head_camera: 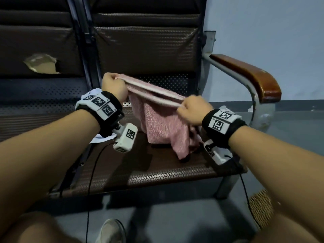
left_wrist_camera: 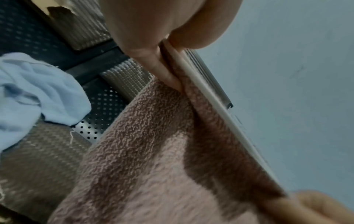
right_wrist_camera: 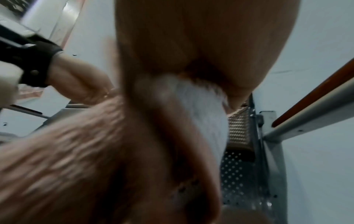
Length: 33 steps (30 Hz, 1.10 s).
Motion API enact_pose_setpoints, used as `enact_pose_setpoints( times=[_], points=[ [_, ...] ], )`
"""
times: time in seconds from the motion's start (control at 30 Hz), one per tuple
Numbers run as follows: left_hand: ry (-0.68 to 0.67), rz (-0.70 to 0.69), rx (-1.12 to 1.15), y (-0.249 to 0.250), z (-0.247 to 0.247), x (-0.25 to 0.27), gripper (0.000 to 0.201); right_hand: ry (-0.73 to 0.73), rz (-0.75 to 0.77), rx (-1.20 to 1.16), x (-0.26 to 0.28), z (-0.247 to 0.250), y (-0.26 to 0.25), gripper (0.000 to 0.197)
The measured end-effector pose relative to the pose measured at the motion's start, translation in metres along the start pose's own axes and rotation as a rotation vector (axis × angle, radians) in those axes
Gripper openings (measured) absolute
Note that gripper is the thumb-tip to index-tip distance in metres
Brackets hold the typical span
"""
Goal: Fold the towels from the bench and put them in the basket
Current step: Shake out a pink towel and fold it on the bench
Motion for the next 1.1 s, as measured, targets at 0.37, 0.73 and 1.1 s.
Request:
enact_pose_setpoints(
  times=[0.37,0.73,1.1],
  points=[
    [0.026,0.004,-0.001,0.001,0.012,-0.003,0.038,0.026,0.132,0.103,-0.006,0.016,0.022,0.044],
    [-0.07,0.007,-0.106,-0.022,0.022,-0.009,0.031,0.204,0.268,0.029,0.01,0.037,0.014,0.012],
    [-0.071,-0.302,-0.377,0.004,0.024,-0.003,0.044,0.129,0.014,-0.027,0.002,0.039,0.039,0.022]
  ],
)
Point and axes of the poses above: each hand's wrist, its own x-axis away from the middle knuckle, its own z-axis out of the back of the hand, y = z × x, the point moved 8 cm from there along -x, towards the middle knuckle, and after that the axes turned 15 degrees about y, right-handed, at the moved point
